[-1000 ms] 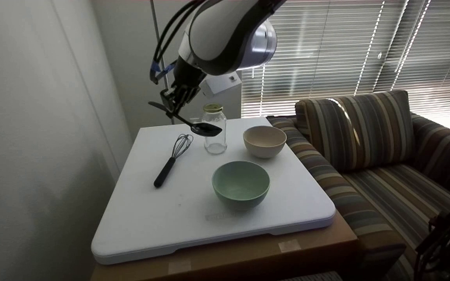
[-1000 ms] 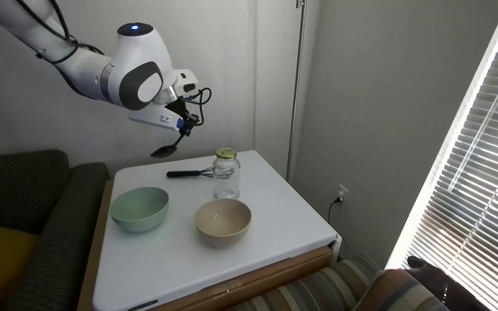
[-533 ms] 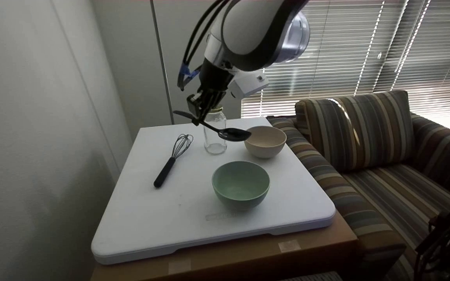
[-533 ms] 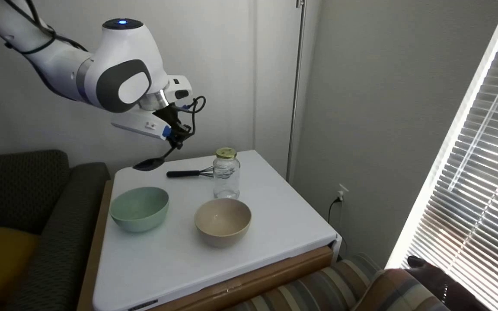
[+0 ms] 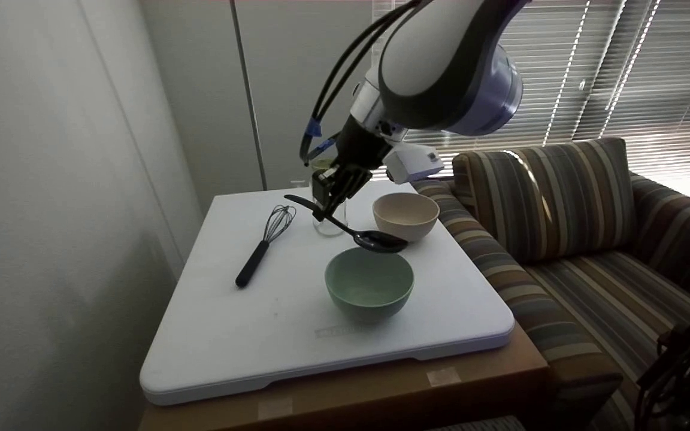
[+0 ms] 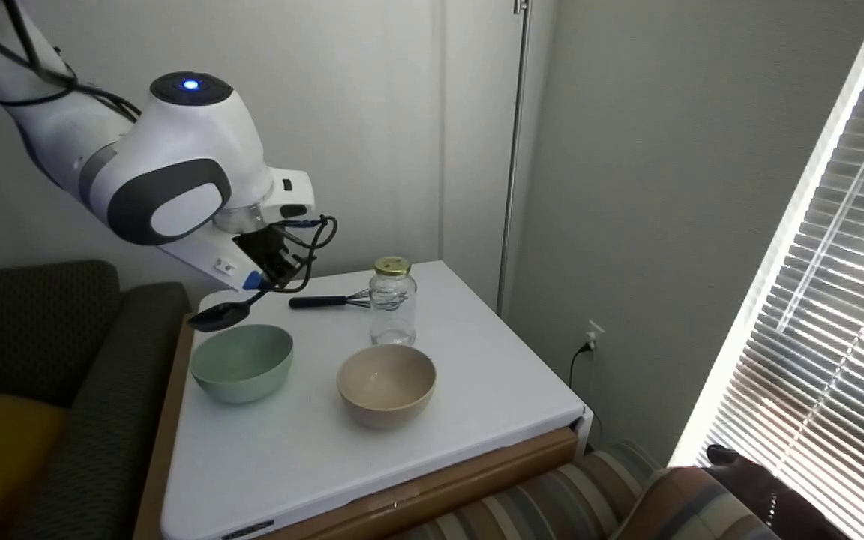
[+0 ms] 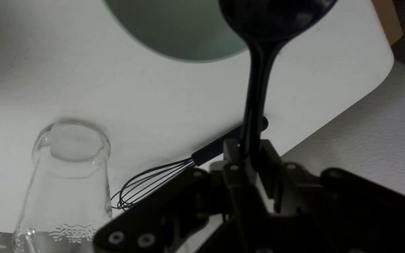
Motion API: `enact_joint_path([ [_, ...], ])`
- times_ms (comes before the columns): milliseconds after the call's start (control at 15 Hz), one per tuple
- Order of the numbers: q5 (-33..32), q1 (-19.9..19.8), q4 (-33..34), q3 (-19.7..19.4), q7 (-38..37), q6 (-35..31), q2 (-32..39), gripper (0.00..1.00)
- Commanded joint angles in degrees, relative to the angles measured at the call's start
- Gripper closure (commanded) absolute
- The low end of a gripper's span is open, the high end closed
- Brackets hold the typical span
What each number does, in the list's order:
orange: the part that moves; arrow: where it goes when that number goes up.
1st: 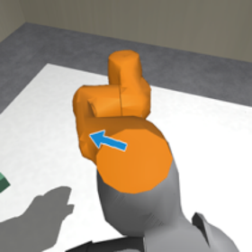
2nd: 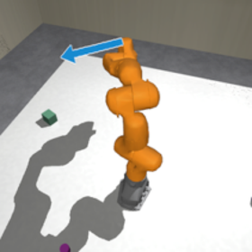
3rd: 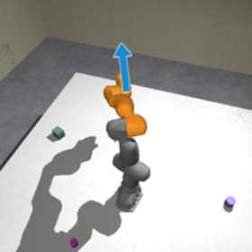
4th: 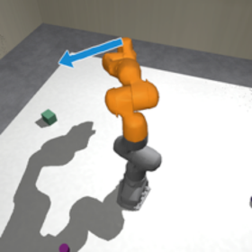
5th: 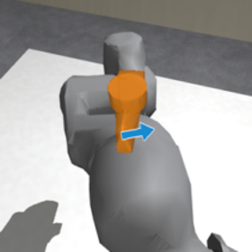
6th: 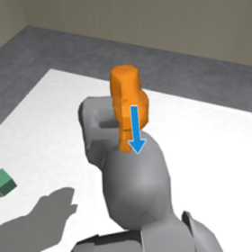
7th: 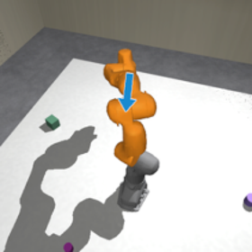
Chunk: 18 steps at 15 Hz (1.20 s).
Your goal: Put the lid on top of the glass jar, put the black ladle inside the green bowl, take the ladle out of the bowl
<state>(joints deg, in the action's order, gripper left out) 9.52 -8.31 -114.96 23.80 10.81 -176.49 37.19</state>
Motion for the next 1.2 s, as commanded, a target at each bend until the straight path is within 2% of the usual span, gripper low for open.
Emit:
enact_joint_path([
  [0, -1.7, -3.2, -2.3, 2.4, 0.1, -9.8, 2.7, 0.96],
  [133, -4.3, -2.8, -2.0, 1.7, -2.2, -14.8, 4.9, 0.96],
  [400, -9.9, -1.0, -0.4, -0.6, -6.9, -19.6, 8.8, 0.96],
  [600, -10.8, 3.9, 2.6, -6.3, -9.1, -23.6, 11.2, 0.96],
  [867, -9.0, 10.5, 10.7, -13.4, -11.1, -21.5, 14.4, 0.96],
  [1133, -9.2, 13.7, 11.4, -15.1, -12.4, -21.4, 15.5, 0.96],
])
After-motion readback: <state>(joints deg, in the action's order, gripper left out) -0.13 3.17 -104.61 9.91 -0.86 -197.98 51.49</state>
